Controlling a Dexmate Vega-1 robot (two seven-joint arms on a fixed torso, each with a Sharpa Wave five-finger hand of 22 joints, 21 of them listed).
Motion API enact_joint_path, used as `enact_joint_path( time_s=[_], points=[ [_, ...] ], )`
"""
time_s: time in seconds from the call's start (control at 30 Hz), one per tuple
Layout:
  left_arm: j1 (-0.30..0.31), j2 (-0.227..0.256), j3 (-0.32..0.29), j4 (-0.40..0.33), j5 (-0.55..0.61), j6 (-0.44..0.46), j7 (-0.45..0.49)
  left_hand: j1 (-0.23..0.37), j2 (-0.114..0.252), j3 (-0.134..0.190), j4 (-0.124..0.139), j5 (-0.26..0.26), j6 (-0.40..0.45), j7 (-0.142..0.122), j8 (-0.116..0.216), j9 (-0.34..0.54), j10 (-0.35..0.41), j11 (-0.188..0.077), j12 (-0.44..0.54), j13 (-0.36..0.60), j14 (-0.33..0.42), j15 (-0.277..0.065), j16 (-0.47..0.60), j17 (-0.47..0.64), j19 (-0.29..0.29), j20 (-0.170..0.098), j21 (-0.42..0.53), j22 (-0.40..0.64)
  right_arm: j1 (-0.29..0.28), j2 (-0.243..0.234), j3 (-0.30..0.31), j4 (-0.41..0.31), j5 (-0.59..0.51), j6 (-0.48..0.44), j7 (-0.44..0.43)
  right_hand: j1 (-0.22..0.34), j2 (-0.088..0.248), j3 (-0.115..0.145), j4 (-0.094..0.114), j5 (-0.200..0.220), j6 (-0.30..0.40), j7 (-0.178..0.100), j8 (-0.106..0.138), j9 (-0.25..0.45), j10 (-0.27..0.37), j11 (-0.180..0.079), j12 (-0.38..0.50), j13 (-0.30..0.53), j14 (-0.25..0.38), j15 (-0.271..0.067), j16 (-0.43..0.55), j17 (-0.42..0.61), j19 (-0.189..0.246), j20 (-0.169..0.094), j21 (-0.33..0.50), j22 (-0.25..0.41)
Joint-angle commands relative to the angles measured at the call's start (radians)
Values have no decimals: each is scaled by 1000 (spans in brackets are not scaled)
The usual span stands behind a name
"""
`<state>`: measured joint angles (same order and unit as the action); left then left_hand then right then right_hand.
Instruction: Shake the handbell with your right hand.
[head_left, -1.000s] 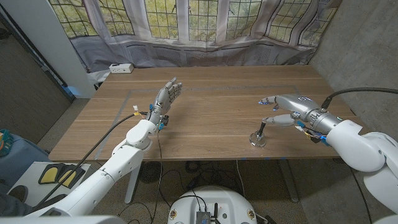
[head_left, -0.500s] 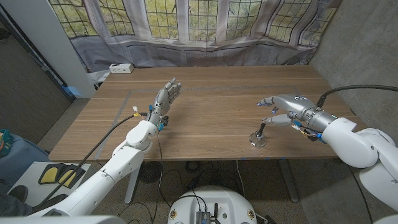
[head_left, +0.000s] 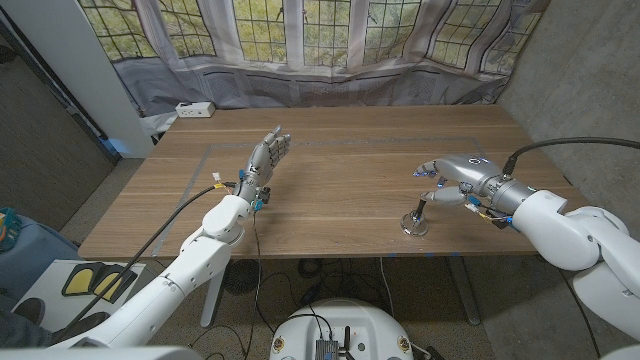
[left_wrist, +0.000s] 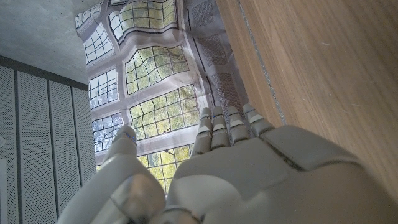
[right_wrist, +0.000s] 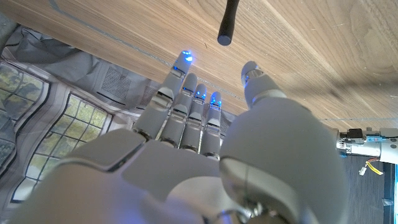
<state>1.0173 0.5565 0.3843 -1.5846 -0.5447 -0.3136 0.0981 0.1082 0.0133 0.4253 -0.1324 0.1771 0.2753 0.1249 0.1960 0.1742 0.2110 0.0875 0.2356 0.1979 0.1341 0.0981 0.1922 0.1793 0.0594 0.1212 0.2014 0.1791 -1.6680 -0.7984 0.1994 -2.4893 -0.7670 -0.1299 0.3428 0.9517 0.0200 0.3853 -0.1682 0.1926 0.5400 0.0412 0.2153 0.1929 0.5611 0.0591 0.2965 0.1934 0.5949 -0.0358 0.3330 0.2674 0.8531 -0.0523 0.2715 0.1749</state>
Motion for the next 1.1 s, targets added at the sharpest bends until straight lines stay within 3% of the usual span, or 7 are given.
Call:
enact_joint_path(
  time_s=[0.03, 0.37, 1.1],
  points=[
    [14, 6, -4, -14, -2, 0, 4, 10, -1, 4, -3, 0, 11, 1, -1, 5, 8, 3, -4, 1, 12, 1, 0, 1, 4, 2, 1, 2, -9, -28, -33, -9, -50, -42, 2, 20, -2, 4, -6, 1, 2, 12, -4, 4, 3, 2, -2, 2, 9, 5, 8, 8, 19, -2, 8, 1],
    [22, 15, -9, -28, -1, 5, 7, 10, -1, 5, -3, 0, 12, 1, -2, 5, 10, -2, -5, 2, 13, 1, 0, 1, 5, 0, 1, 3, -16, -35, -81, -14, -118, -95, -10, 32, -6, -1, -1, -2, 19, 27, -3, 5, 21, 9, 1, 2, 39, 6, 20, 15, 61, -8, 19, 2],
    [24, 25, -13, -45, 1, 24, 16, 11, 0, 4, -3, 0, 14, 1, -4, 5, 11, -3, -8, 2, 14, 0, -1, 1, 5, -1, 1, 2, 40, -101, -171, 58, -118, -142, -59, 71, -1, 2, -1, -2, 48, 11, -3, 5, 59, -7, 11, 2, 79, -17, 32, 25, 100, -24, 25, 1]
  ],
)
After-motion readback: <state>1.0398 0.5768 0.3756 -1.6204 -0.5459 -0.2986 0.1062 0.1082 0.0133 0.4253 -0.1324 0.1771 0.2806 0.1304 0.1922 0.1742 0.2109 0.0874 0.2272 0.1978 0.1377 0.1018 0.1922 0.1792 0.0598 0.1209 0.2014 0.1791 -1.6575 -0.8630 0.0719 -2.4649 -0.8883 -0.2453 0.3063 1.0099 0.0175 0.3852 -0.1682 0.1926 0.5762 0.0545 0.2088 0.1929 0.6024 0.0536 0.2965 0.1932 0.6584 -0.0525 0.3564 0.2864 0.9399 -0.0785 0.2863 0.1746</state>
